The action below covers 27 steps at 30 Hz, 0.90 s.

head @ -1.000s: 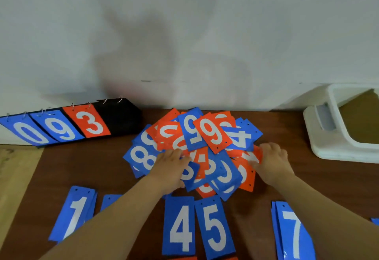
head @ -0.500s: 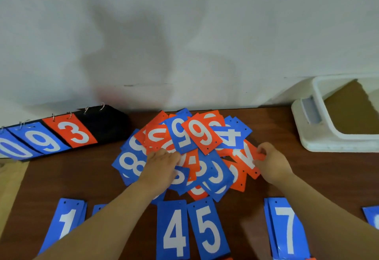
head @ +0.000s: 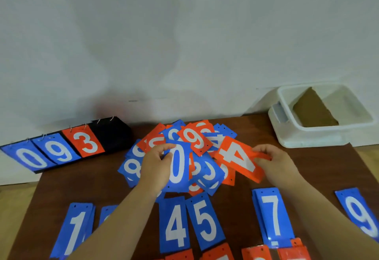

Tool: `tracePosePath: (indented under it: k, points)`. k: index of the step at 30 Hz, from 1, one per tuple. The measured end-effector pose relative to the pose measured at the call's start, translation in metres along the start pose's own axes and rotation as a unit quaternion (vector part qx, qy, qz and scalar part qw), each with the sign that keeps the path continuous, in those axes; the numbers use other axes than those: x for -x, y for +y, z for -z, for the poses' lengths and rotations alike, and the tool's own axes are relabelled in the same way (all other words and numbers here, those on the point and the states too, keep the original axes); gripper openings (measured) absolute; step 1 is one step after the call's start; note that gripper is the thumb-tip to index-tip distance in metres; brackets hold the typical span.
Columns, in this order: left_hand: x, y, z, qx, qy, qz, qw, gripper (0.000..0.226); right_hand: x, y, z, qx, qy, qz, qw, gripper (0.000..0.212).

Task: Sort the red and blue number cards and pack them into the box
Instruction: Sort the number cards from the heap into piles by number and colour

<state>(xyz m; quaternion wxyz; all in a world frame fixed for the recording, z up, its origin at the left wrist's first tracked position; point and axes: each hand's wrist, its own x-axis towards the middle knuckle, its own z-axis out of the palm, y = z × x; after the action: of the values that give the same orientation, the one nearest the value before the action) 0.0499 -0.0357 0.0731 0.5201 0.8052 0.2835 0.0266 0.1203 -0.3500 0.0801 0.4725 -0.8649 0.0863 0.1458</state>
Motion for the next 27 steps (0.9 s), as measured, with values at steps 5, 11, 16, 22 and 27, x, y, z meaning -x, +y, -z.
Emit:
tracePosePath:
  k: [5, 11, 16, 22, 27]
  points:
    - [0.048, -0.014, 0.017, 0.026, 0.025, 0.0, 0.999, 0.037, 0.045, -0.033, 0.004, 0.103, -0.155, 0.059, 0.981, 0.03]
    - [0.114, -0.046, 0.04, -0.035, -0.023, -0.016, 0.999, 0.055, 0.099, -0.056, -0.022, 0.209, -0.288, 0.155, 0.922, 0.028]
    - [0.166, -0.064, 0.048, -0.006, -0.067, -0.018, 0.998, 0.045, 0.13, -0.063, -0.056, 0.237, -0.353, 0.217, 0.879, 0.033]
    - [0.211, -0.088, 0.052, 0.039, 0.023, 0.059, 0.997, 0.039, 0.159, -0.038, -0.107, 0.093, -0.265, 0.188, 0.941, 0.024]
    - [0.234, -0.108, 0.076, 0.029, 0.068, 0.05, 0.996, 0.04, 0.188, -0.008, -0.141, 0.022, -0.235, 0.106, 0.966, 0.023]
